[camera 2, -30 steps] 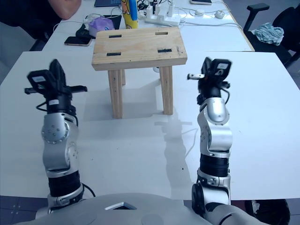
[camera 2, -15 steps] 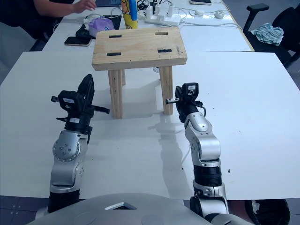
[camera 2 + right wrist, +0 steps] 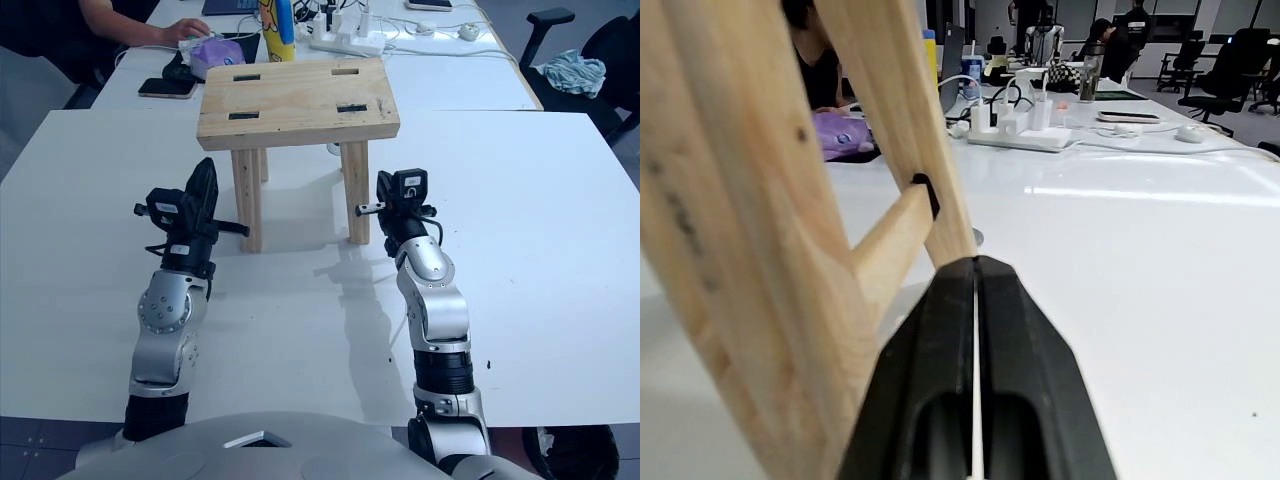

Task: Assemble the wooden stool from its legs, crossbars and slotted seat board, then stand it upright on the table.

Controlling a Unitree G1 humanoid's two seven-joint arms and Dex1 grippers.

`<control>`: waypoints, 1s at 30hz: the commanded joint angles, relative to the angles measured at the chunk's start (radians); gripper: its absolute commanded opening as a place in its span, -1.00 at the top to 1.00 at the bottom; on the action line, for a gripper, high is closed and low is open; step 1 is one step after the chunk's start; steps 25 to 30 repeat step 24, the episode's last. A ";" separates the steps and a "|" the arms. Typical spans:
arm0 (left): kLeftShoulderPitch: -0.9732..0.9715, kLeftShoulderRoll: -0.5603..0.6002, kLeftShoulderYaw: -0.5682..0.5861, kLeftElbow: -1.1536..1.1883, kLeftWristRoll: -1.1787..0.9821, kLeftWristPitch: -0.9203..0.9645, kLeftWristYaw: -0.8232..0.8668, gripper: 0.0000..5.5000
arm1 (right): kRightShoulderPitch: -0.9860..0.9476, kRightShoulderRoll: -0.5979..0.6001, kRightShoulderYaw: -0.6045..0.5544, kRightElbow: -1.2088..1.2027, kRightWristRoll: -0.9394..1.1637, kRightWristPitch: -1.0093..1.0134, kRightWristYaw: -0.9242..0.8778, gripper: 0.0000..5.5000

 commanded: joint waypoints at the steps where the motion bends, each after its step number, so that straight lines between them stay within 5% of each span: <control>1: -0.015 -0.027 -0.007 0.028 0.012 -0.004 0.034 0.99 | 0.001 -0.040 -0.014 0.070 -0.024 -0.080 0.031 1.00; 12: 0.051 -0.040 0.010 0.053 0.016 -0.028 0.082 0.99 | -0.039 -0.110 -0.034 0.221 -0.025 -0.155 0.104 1.00; 30: -0.042 0.078 0.124 0.088 -0.068 0.020 -0.023 0.99 | 0.101 0.006 -0.002 0.107 -0.050 -0.167 -0.005 1.00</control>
